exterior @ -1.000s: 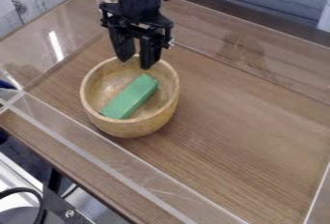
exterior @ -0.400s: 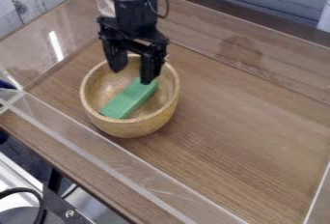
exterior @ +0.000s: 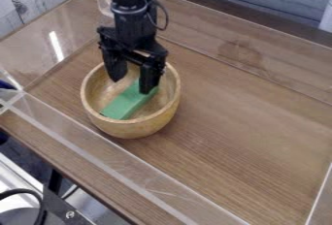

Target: Remove the green block from inside the brown bowl and put it on the table

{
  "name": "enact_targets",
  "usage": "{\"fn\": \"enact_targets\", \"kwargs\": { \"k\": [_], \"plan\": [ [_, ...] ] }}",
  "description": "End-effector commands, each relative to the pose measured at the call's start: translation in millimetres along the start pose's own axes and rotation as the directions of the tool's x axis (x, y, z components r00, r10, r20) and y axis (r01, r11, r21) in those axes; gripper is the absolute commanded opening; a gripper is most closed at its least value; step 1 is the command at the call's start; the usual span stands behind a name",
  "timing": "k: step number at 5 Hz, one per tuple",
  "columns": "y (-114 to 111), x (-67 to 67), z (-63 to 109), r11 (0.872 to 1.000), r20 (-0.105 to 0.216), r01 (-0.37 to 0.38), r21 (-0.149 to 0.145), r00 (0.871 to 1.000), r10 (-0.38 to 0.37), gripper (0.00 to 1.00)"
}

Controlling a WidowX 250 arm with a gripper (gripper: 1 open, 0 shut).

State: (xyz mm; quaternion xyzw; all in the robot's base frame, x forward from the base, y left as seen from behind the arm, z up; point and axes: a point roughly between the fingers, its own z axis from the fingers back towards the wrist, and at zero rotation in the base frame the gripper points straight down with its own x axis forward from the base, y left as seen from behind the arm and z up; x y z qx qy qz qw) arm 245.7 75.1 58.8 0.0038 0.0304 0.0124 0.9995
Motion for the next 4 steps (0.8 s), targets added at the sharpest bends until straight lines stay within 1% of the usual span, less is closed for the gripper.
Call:
{"fn": "enact_targets", "kwargs": {
  "k": [1, 3, 4],
  "plan": [
    [4.7, 4.0, 1.7, 1.000, 0.028, -0.005, 0.020, 1.000, 0.005, 1.00],
    [5.4, 3.1, -9.5, 1.000, 0.017, -0.009, 0.021, 1.000, 0.009, 1.00],
    [5.3, 3.5, -13.8, 1.000, 0.013, -0.012, 0.019, 1.000, 0.011, 0.00]
  ]
}}
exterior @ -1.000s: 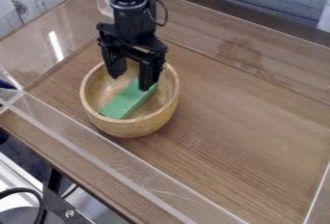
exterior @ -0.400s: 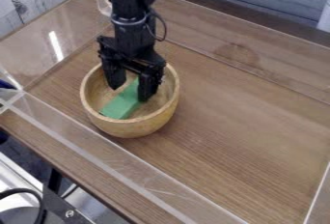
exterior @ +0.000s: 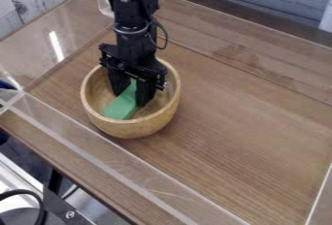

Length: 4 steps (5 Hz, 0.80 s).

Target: Remove the green block from inside the brown bowl and put it on the table

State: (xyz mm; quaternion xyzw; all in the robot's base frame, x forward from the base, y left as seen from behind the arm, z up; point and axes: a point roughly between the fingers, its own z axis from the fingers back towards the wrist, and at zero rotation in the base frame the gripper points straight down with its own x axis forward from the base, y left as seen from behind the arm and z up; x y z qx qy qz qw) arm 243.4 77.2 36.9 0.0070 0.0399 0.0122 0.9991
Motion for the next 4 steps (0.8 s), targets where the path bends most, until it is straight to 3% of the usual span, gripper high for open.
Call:
{"fn": "enact_targets", "kwargs": {
  "k": [1, 4],
  "plan": [
    [2.8, 3.8, 10.2, 1.000, 0.031, -0.014, 0.011, 0.999, 0.014, 0.00],
    [0.7, 2.8, 15.4, 1.000, 0.026, -0.021, 0.008, 0.999, 0.020, 0.00]
  ]
}}
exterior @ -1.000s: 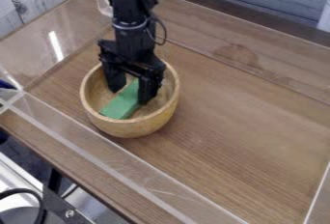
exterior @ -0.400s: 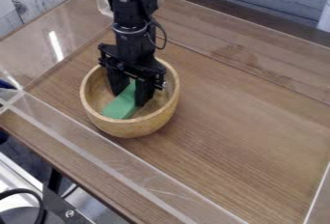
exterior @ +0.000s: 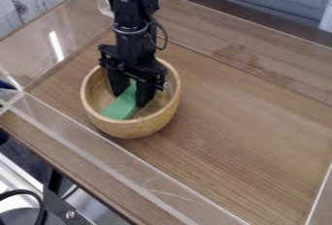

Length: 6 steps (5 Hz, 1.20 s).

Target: Remove the green block from inside the brown bowl and put it on the table

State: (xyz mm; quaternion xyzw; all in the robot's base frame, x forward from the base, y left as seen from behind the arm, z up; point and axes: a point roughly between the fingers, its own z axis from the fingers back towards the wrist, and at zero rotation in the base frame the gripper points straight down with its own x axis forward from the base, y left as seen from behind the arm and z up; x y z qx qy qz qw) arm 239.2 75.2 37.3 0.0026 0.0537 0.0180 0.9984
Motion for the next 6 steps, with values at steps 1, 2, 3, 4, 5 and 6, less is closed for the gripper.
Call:
{"fn": "enact_targets", "kwargs": {
  "k": [1, 2, 3, 4, 5, 6],
  "plan": [
    [1.6, 6.3, 17.0, 1.000, 0.053, -0.012, 0.015, 0.999, 0.011, 0.00],
    [1.1, 6.0, 18.0, 1.000, 0.051, -0.013, 0.014, 0.999, 0.012, 0.00],
    [0.6, 5.8, 18.9, 1.000, 0.050, -0.014, 0.013, 0.999, 0.014, 0.00],
    [0.1, 5.6, 19.6, 1.000, 0.049, -0.015, 0.012, 0.999, 0.015, 0.00],
    [-0.3, 5.4, 20.4, 1.000, 0.047, -0.016, 0.011, 0.999, 0.016, 0.00],
    [-0.8, 5.2, 21.3, 1.000, 0.046, -0.018, 0.010, 0.999, 0.017, 0.00]
  ]
}}
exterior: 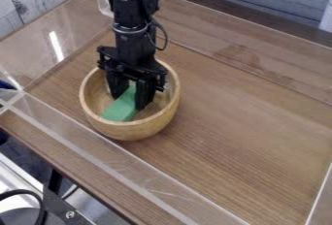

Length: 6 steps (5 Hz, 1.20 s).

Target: Remove the green block from inside the brown bowl and put it on the table

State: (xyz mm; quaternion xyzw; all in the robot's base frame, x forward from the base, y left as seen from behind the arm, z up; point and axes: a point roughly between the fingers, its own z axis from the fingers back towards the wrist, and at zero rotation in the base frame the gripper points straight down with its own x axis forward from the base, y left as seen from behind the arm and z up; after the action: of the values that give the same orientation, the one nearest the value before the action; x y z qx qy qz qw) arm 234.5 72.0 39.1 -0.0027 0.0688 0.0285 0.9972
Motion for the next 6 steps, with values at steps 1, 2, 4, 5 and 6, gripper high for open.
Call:
{"fn": "enact_targets", "kwargs": {
  "k": [1, 2, 4, 5, 6],
  "plan": [
    [1.4, 9.4, 21.2, 1.000, 0.076, 0.001, 0.019, 0.997, -0.003, 0.00],
    [1.0, 9.2, 22.1, 1.000, 0.075, 0.000, 0.018, 0.997, -0.001, 0.00],
    [0.1, 8.7, 24.1, 1.000, 0.074, -0.003, 0.016, 0.997, 0.002, 0.00],
    [-0.4, 8.4, 25.2, 1.000, 0.074, -0.004, 0.015, 0.997, 0.003, 0.00],
    [-0.9, 8.1, 26.5, 1.000, 0.073, -0.006, 0.014, 0.997, 0.005, 0.00]
  ]
}}
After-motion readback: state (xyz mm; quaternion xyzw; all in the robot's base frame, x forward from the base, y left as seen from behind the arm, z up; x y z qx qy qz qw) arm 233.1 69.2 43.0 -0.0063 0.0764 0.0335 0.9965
